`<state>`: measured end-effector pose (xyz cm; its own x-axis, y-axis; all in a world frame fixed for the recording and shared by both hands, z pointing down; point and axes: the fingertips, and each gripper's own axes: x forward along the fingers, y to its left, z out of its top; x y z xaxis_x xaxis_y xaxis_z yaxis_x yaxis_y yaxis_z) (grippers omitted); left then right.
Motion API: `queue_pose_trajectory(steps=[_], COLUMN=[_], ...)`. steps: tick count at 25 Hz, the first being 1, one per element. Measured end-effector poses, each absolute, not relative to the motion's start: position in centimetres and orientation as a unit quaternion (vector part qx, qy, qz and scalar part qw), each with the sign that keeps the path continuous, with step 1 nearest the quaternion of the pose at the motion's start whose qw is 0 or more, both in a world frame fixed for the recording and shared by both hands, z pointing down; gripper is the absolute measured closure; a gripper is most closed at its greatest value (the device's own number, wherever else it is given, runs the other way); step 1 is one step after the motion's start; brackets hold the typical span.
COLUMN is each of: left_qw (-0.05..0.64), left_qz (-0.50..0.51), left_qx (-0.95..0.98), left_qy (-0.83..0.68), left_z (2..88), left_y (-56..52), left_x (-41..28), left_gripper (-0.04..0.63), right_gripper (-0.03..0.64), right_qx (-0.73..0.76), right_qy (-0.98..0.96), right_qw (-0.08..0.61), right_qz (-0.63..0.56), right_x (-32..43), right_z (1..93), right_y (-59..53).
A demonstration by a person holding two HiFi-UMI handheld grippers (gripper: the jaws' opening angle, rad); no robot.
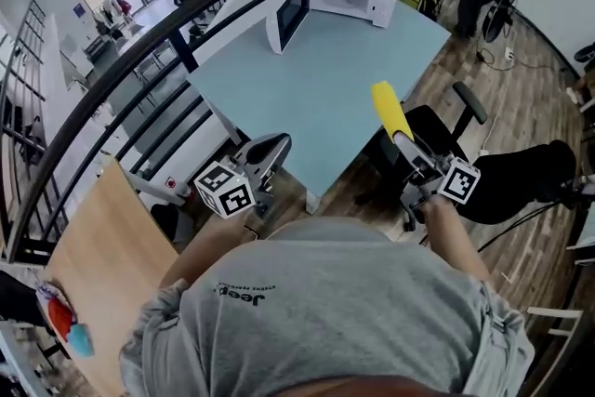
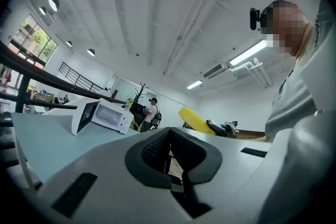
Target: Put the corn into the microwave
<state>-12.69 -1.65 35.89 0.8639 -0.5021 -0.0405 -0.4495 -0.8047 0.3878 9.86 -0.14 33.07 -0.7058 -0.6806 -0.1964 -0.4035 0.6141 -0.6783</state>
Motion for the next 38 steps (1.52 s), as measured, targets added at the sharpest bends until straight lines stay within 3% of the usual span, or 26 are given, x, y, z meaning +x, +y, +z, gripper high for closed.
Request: queue_pose_trajectory(steps=[18,33,38], left_qw=[0.199,0.166,0.161], left_qz=[-0.098,-0.074,-0.063], left_qx=[0.945,0.949,0.948], left_qy=[-0.242,-0.258,-0.267], left_z=[37.3,36.2,37.2], left_y=[-13.2,-18.4,-22.8], left_x=[-22.4,-20.1,-16.2], left_gripper=[0.577,0.577,0.577], right_gripper=[0.385,0.386,0.387], right_qx=[-0.364,-0.377,-0.372], right_qy=[0.854,0.855,0.851], right_qw=[0.201,0.192,0.202], right_qz=[-0.314,-0.3,-0.31], right_x=[3.2,7.5,11.6], right_z=[33.0,34.5,36.5], right_y=[-11.6,-20.9,-25.9])
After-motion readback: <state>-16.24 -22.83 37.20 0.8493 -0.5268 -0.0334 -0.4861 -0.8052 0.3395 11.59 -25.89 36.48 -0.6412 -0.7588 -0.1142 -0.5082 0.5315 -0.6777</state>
